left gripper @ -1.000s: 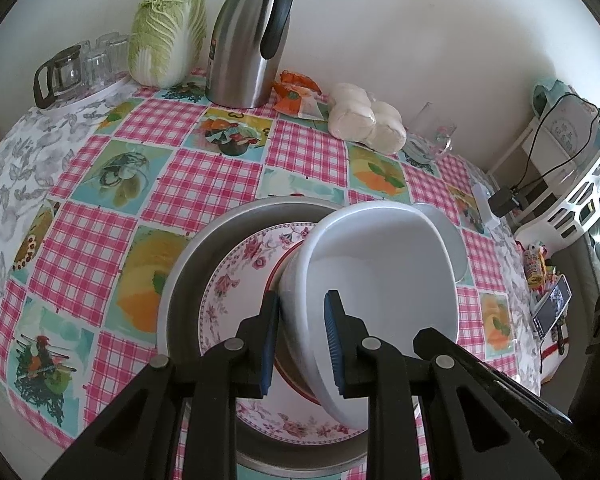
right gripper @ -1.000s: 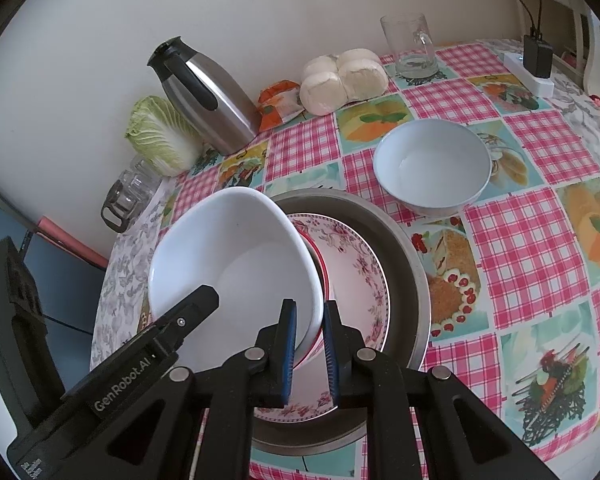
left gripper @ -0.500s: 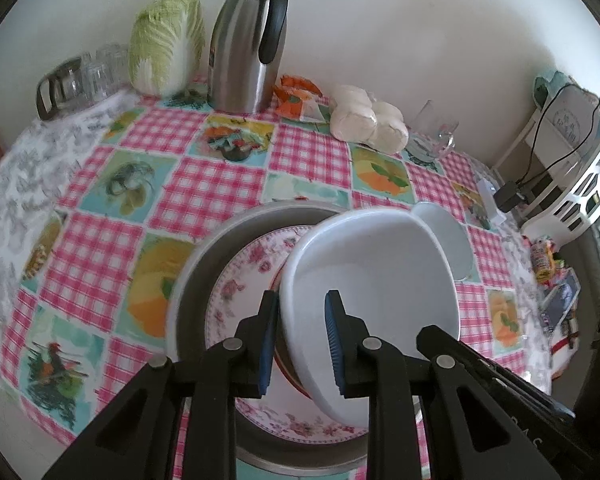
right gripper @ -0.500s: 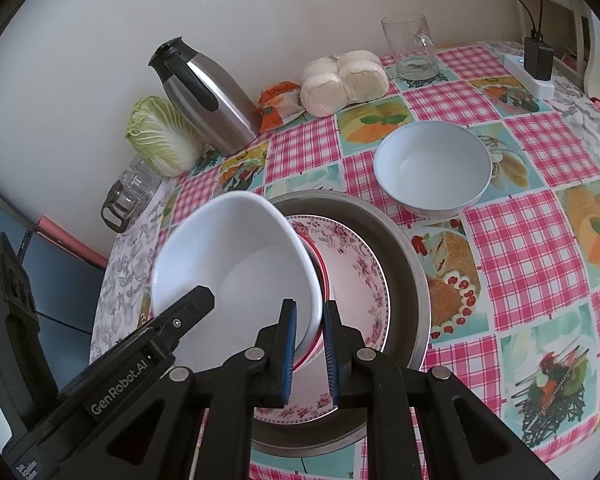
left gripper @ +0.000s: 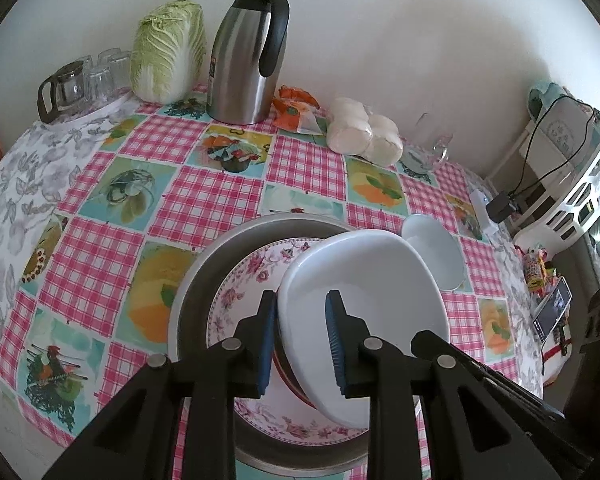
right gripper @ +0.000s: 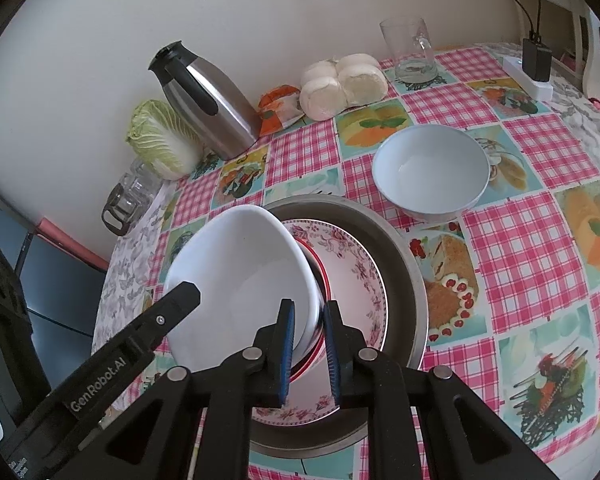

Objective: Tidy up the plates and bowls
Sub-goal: 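Lower the white square bowl into the red-rimmed bowl with both grippers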

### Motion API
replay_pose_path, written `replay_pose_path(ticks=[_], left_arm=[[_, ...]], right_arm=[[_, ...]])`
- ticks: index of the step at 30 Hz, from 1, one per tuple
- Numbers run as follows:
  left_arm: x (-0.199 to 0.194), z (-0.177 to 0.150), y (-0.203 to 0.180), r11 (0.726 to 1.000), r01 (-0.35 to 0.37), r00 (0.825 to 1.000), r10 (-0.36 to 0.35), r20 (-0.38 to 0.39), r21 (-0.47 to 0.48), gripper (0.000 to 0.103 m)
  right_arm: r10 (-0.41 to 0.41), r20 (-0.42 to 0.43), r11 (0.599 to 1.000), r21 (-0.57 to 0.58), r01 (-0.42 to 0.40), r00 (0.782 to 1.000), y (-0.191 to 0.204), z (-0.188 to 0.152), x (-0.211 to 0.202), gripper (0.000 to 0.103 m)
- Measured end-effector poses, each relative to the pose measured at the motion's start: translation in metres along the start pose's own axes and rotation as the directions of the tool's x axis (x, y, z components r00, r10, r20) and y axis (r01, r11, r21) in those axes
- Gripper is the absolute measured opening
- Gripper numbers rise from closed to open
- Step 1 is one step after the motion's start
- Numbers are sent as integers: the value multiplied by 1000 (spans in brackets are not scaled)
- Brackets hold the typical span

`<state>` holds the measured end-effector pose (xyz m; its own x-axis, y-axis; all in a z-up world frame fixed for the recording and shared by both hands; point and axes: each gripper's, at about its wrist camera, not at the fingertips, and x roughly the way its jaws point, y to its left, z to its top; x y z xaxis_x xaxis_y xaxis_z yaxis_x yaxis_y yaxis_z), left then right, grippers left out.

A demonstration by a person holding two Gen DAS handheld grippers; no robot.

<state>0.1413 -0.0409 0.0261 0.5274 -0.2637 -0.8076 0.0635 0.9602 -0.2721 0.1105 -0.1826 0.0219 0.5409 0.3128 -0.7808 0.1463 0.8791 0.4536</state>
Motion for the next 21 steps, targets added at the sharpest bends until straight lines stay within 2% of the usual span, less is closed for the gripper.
replay_pose_path(ticks=[18,21], left_arm=[[-8,2,-1,1000,19,999,-19,27,-12,25],[-11,4,2,999,41,999,-40,26,-36,25]], right_arm=[[25,12,999,21,-25,1000,-2,2,-4,18],[24,8,999,20,-24,1000,-3,2,-5,18]])
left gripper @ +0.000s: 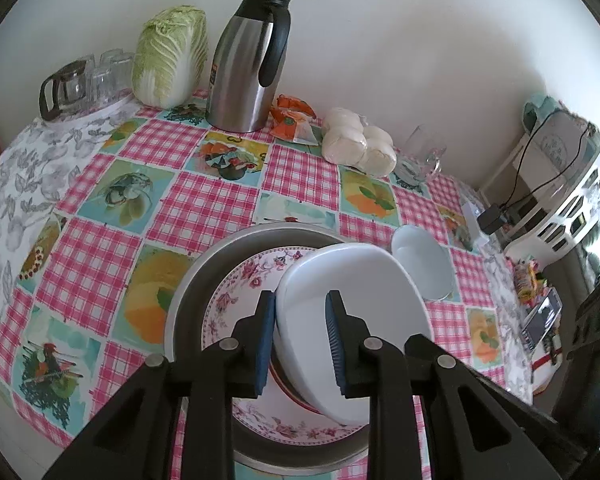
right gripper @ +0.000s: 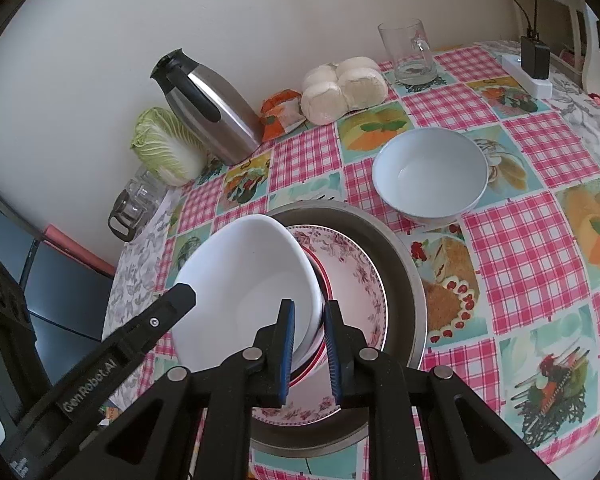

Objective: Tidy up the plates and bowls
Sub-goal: 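Lower the white square bowl into the red-rimmed bowl with both grippers, then open both grippers and withdraw from the white square bowl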

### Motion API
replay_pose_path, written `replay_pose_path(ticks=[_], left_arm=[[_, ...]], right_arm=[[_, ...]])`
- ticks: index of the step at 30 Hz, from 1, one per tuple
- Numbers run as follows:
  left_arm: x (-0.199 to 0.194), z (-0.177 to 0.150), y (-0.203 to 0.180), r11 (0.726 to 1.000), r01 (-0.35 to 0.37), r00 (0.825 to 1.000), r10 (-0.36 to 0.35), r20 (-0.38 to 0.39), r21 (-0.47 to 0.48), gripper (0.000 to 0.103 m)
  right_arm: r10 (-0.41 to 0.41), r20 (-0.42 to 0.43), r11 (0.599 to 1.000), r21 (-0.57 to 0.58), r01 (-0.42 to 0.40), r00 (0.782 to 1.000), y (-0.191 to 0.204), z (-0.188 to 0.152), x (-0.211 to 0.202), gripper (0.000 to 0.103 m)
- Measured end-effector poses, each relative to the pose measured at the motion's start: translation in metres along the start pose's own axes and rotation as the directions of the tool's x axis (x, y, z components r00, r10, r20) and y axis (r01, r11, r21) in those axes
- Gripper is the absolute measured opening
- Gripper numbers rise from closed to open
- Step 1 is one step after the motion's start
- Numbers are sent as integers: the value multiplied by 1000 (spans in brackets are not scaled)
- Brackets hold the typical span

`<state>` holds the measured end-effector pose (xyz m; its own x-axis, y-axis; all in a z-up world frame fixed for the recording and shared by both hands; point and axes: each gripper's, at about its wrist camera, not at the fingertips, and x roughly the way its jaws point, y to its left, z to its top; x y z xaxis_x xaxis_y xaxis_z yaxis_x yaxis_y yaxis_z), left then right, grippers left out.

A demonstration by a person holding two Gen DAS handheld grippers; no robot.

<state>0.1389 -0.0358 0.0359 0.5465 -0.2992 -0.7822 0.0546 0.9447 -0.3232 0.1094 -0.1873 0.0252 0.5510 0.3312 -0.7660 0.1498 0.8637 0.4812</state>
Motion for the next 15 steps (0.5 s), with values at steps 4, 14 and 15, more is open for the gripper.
replay_pose_path(ticks=[4,14,15], left_arm=[[1,0,1,1000,-9,1000,9,-11,0,25],[3,-1,2,1000,-6,1000,6,-15,-7,25],[3,-1,2,1000,-7,1000,7,-15,-6,27]], right_arm=[[7,1,1000,5,-7,1000,-1,1,-1,18],[22,7,1000,9,-22,1000,-1,1,-4,18],[25,6,1000,14,-25,1000,-2,1,-4,18]])
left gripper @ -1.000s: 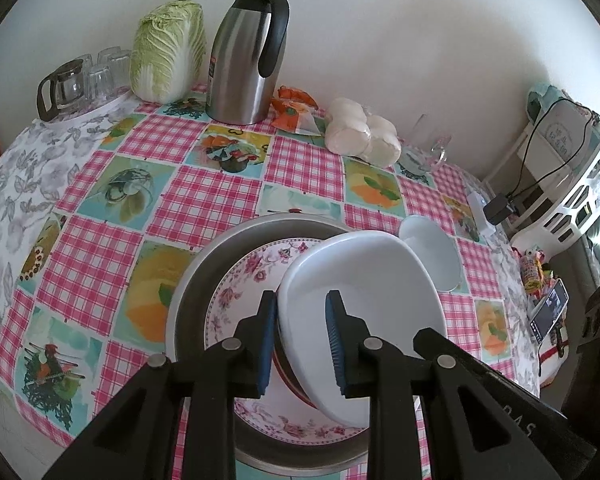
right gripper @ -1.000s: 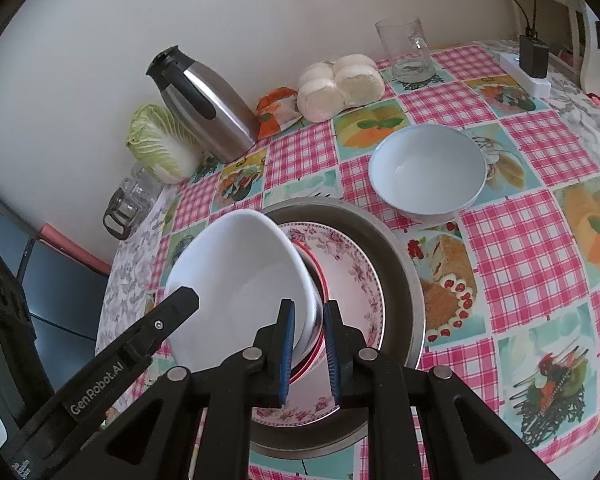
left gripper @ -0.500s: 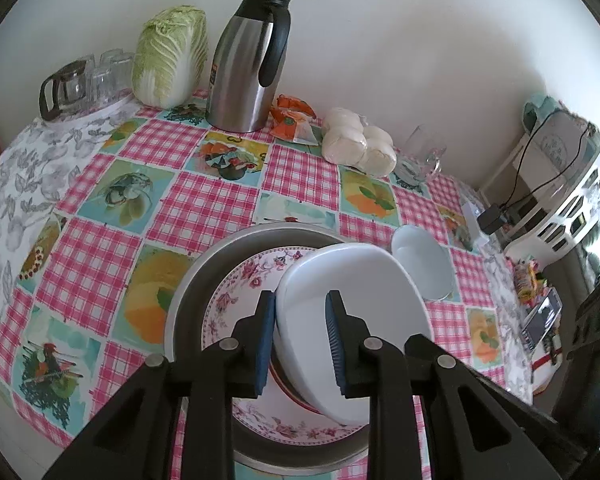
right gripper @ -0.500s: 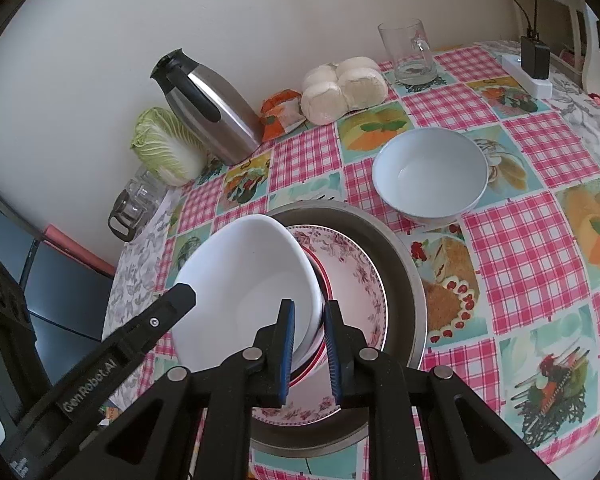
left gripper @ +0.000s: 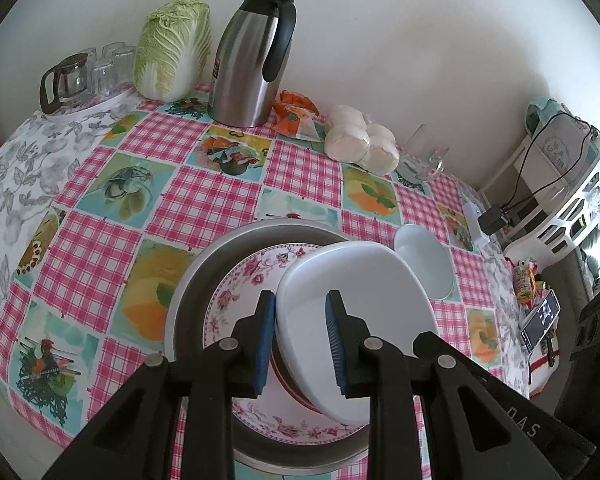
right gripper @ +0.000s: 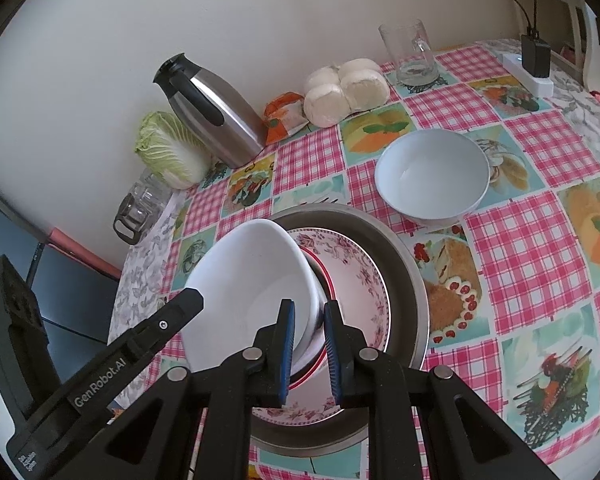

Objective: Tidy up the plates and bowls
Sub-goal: 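Open both grippers and withdraw from the white square bowl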

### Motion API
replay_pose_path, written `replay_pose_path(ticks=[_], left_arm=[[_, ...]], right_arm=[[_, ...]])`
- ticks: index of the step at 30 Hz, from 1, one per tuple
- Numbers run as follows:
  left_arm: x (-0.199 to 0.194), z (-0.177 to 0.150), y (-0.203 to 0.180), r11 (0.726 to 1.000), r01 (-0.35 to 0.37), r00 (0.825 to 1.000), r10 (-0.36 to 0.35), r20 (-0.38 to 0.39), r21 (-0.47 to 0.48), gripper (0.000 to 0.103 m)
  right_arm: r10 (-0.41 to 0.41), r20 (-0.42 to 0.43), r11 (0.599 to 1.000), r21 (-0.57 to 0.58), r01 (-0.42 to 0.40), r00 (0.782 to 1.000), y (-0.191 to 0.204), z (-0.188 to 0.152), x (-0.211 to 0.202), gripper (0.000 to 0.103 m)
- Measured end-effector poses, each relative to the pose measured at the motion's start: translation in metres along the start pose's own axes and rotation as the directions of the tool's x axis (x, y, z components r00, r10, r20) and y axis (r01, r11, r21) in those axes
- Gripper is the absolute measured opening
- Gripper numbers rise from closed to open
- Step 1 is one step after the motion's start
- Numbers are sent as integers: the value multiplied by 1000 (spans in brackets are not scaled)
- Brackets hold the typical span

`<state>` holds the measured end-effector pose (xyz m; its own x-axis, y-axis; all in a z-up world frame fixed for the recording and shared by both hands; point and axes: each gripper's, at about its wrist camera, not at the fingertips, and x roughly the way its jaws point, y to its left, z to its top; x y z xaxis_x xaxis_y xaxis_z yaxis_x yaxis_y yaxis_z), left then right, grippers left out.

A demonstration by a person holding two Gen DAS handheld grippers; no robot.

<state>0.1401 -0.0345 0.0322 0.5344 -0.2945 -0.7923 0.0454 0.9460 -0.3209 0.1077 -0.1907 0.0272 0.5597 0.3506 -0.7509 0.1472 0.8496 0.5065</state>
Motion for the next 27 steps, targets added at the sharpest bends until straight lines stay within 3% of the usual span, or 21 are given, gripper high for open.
replay_pose_path(ticks=[3,6,7,9,11,14,18,24,27], left_arm=[[-3,0,-1,1000,-16,1000,15,12,11,28],[-6,1,0,999,-39,999,38,24,16,50],[-7,2,2,999,-44,999,44,27,11,53],[-10,2,4,999,-49,998,49,29,2,54],[-13,3,8,998,-62,997,62,36,-8,58],[-16,4,12,995,-99,994,100,43,-13,63],[-16,4,21,989,-141,989,143,36,-35,75],[-16,3,29,981,-185,982,187,39,-49,85],[-17,3,31,980,-191,980,193,42,-56,86]], right_arm=[[-11,6,1000,-9,11,1000,0,1,-2,18],[-26,13,999,-25,27,1000,3,1,-5,19],[-47,19,998,-38,48,999,5,1,-6,24],[-70,34,996,-59,72,997,9,1,-9,44],[-90,50,993,-74,93,995,11,1,-11,46],[-113,69,989,-84,119,991,12,2,-14,60],[-140,94,983,-107,149,986,14,2,-17,70],[-153,100,978,-126,165,983,14,0,-16,83],[-160,106,976,-132,173,981,15,0,-15,90]])
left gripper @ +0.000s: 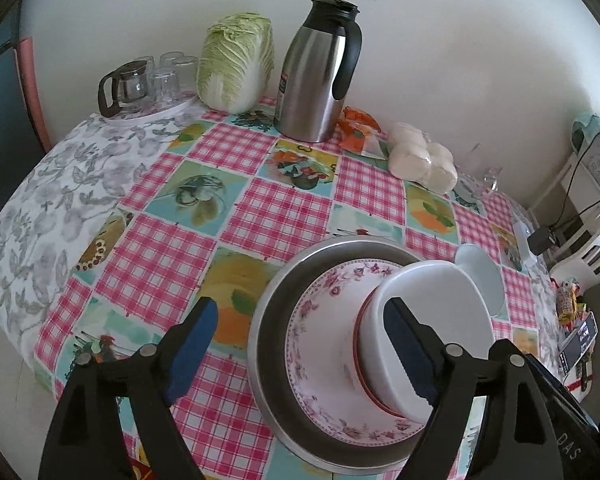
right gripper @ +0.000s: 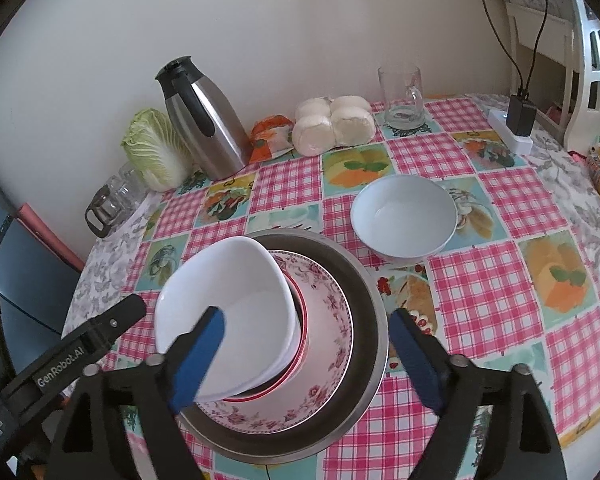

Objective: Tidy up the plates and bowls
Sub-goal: 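Open both grippers and withdraw from the white square bowl, then move both grippers to the rim of the pale round bowl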

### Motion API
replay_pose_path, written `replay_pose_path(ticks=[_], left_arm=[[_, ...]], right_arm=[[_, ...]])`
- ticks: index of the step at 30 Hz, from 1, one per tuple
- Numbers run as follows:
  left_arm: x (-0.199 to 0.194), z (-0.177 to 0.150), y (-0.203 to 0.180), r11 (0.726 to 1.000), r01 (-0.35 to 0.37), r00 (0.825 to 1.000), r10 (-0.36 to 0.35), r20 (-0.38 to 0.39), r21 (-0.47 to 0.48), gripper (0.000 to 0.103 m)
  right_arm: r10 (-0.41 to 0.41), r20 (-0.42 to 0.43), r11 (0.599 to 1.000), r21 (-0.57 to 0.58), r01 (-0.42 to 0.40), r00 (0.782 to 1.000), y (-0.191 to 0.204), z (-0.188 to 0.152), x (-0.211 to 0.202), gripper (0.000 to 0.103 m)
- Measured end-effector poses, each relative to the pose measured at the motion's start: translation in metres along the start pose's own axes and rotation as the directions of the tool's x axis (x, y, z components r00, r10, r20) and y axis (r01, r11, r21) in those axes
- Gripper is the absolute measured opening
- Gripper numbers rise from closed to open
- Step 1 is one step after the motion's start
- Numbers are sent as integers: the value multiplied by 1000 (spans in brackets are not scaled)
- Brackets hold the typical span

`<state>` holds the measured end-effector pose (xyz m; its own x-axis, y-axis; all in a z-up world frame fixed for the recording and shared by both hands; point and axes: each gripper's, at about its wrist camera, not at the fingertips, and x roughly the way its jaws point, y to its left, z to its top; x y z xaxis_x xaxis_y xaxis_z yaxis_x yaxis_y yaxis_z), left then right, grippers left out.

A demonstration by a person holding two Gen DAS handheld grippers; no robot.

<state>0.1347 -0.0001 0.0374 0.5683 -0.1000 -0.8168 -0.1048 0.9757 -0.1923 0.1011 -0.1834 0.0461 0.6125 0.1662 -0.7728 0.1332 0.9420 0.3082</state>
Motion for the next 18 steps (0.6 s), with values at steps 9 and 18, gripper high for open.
replay_pose_path(ticks=[9,18], left_arm=[[1,0,8,999,-27,1000,27,5,-37,99],[-1,-1,11,998,-35,999,36,17,-49,99]], right_arm=[[-2,17,1000,-13,2,1000,-1,0,-1,103],[15,52,1000,0,-15,999,-6,-1,-7,103]])
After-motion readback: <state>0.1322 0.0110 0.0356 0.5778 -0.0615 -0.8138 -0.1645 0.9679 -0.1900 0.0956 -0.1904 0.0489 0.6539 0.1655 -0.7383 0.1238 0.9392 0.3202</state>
